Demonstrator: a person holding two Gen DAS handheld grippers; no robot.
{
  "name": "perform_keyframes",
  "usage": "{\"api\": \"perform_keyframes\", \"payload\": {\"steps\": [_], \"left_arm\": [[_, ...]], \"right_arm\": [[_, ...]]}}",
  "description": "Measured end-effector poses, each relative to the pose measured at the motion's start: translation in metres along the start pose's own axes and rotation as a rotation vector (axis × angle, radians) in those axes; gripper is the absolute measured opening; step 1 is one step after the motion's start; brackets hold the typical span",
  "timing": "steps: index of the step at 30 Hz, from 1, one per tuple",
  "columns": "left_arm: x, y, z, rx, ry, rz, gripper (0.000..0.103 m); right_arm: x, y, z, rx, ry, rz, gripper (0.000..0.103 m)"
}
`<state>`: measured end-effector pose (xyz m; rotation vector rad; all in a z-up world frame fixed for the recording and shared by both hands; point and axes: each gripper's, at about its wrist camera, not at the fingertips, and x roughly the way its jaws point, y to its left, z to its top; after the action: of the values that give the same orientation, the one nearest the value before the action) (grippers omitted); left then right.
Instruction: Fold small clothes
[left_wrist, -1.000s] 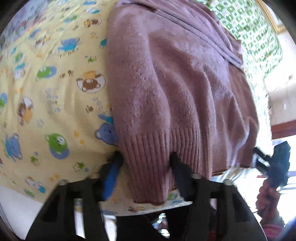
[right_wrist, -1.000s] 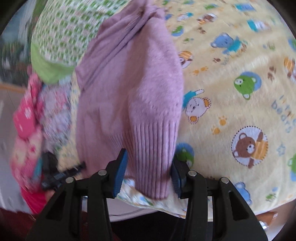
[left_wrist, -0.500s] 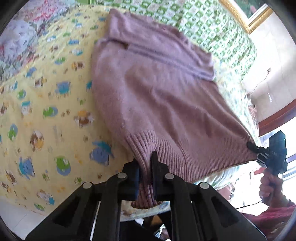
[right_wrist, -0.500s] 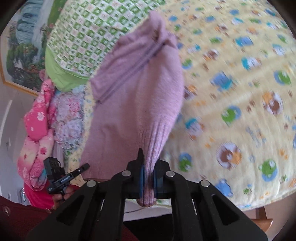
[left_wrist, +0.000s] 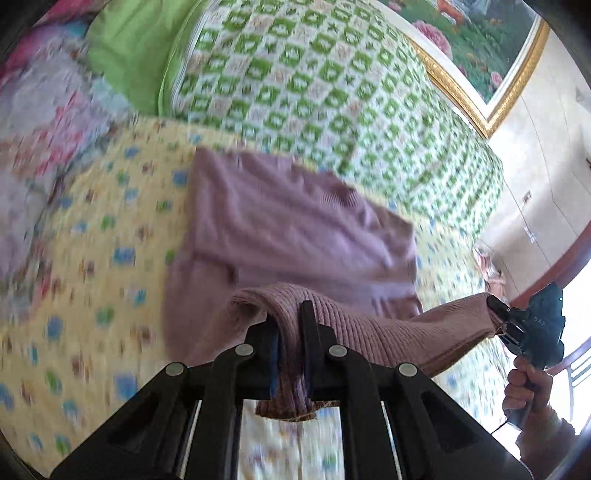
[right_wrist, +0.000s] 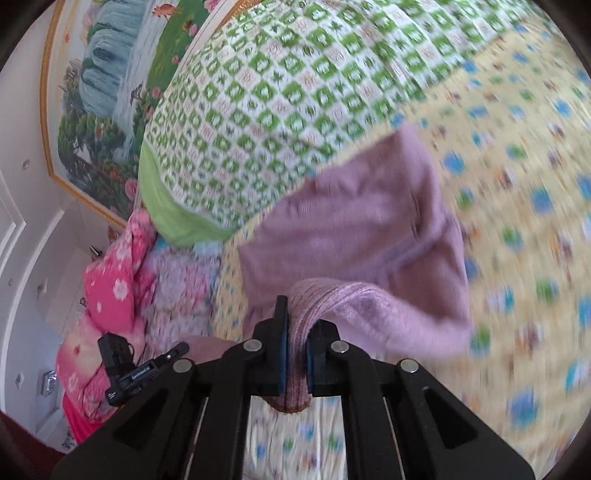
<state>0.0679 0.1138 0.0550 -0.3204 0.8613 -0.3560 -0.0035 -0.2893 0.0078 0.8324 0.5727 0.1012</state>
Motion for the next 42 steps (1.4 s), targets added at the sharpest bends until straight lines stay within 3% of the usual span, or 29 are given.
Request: {"api": "perform_keyframes", "payload": {"steps": [9,14,25,28,33,35,37,42], "left_arm": [[0.106,0.015,0.103,-0.04,-0.011,0.075,0.007],[0.156,0.035,0.137,-0.066,0.002,0.13,0.007],[0.233,0.071,0.177,-0.096,0.032,0.215,0.005],[0.239,0.075,0.181,-0.086,0.037,0.225,0.008],[0.227,0.072,0.188,-0.059,0.001,0.244,0.019],[0.213,0.072,0.189,-0.065,-0.03,0.248,0.019],[0.2,0.072,0.189,-0.083,-0.043,0.233,0.02],[0.163,0.058,0.173,-0.043,-0.064,0.199,0.022]], "right_arm": [[0.09,-0.029,0.098,0.014,-0.003,-0.05,0.008],[0.142,-0.047,0.138,0.02,0.018,-0.071,0.008],[0.206,-0.088,0.171,0.077,0.083,-0.125,0.012],[0.211,-0.099,0.175,0.145,0.111,-0.128,0.014],[0.198,-0.099,0.182,0.167,0.075,-0.133,0.021],[0.187,-0.094,0.184,0.153,0.033,-0.156,0.043],[0.173,-0.09,0.186,0.144,-0.014,-0.173,0.052],[0.148,-0.072,0.18,0.086,-0.038,-0.166,0.052]]}}
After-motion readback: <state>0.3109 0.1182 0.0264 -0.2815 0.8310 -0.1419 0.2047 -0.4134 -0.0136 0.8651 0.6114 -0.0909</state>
